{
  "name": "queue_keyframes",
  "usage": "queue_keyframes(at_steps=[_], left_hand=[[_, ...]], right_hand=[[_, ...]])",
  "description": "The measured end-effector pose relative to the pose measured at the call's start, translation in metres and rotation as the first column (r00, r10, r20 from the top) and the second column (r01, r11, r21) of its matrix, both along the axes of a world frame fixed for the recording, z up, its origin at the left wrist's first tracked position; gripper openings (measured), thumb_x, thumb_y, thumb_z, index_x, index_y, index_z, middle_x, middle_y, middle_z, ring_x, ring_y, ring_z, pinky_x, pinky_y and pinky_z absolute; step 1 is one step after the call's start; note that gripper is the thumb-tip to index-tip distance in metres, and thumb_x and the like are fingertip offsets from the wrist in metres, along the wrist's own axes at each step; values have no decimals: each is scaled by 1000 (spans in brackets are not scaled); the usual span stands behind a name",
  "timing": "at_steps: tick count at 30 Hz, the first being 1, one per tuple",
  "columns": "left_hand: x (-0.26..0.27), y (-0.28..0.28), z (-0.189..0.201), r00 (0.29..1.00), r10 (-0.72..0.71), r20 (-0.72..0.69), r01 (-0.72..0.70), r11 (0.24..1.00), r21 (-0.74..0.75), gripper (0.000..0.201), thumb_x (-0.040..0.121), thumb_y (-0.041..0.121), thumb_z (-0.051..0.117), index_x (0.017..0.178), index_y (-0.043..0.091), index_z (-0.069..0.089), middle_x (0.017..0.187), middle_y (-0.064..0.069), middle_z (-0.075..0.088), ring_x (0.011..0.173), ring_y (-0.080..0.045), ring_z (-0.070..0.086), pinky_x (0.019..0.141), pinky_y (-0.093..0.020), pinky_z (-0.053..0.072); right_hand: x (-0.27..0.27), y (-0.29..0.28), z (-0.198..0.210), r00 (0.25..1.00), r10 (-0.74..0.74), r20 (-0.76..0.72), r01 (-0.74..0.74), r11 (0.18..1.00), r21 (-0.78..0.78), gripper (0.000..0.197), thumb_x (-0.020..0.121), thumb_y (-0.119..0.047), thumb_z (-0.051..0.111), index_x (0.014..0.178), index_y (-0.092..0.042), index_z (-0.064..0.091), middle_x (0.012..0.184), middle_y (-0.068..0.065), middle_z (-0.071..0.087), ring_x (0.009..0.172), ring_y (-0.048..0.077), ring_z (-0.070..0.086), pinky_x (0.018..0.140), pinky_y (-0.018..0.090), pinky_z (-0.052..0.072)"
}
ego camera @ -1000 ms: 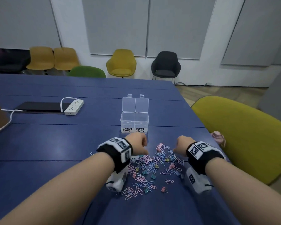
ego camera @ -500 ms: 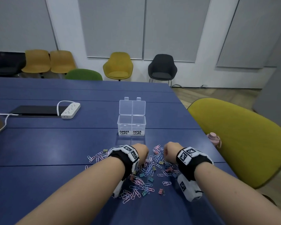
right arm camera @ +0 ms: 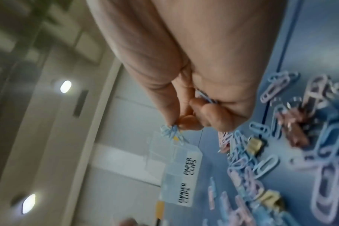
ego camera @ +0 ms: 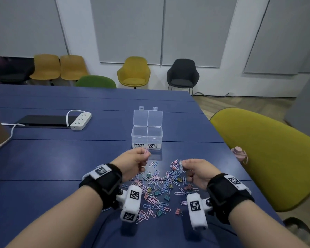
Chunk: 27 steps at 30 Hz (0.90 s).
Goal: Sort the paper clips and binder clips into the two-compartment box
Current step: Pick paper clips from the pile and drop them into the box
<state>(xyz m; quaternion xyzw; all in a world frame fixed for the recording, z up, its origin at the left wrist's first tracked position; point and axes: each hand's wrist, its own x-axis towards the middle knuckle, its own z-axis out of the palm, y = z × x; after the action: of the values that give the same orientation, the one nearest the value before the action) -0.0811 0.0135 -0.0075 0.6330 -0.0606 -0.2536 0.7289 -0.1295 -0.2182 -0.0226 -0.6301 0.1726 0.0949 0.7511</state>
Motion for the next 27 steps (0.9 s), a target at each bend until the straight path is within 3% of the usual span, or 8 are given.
queue_keyframes(at_steps=[4,9,12,15,17,19,22,27], left_hand=[[-11,13,-4,971,33,-238,-108,944,-311,17,91,4,38,80,8,50,71,-6,48,60,-16,41,59,-28,33],[-24,19,-6,937,63,-343,-185,923,-336,12,76,7,40,75,7,52,67,-8,49,56,-18,40,53,-27,34],[-27,20,-8,937,79,-339,-143,976,-166,17,86,17,45,71,10,51,63,-4,46,51,-14,37,45,-23,30],[-25,22,-14,970,118,-213,-94,988,120,33,97,26,43,67,14,47,56,1,38,45,-10,29,40,-20,21],[-24,23,-15,992,89,-94,-59,955,291,33,97,29,47,67,16,47,57,3,35,45,-10,26,42,-20,19],[-24,24,-13,997,-31,67,-8,855,518,26,93,31,55,70,17,53,59,5,40,46,-8,30,43,-19,23],[-21,22,-6,914,-309,264,-31,594,804,10,87,29,64,86,19,62,60,12,46,49,-2,40,46,-14,31],[-13,15,-1,805,-547,230,-67,300,951,22,83,30,66,104,23,63,96,5,58,83,-10,51,68,-22,40]], right_hand=[[-5,9,6,995,-46,-84,78,899,431,22,96,-5,41,78,-4,53,66,6,47,55,13,33,42,20,33],[-9,18,5,985,-91,-150,156,841,518,17,95,-7,40,82,-2,50,79,15,57,61,19,54,42,21,45],[-8,21,2,993,-30,-118,76,906,417,7,95,-5,42,91,-5,48,73,10,55,51,15,53,39,19,42],[-7,27,-1,997,61,-47,-57,995,78,19,94,0,42,78,-9,47,62,5,48,48,11,40,39,18,30],[-6,31,-3,991,130,-24,-133,978,-162,26,94,1,45,71,-10,46,63,5,46,49,11,39,40,19,29],[-3,32,-4,981,191,-33,-191,930,-313,25,93,1,48,71,-10,47,64,6,46,50,12,40,40,20,30],[2,33,-3,974,214,-74,-227,907,-356,22,94,-1,50,73,-9,50,64,5,45,50,11,39,40,18,31],[9,31,2,963,239,-123,-234,971,53,17,95,4,42,89,1,58,63,5,43,46,8,36,36,15,29]])
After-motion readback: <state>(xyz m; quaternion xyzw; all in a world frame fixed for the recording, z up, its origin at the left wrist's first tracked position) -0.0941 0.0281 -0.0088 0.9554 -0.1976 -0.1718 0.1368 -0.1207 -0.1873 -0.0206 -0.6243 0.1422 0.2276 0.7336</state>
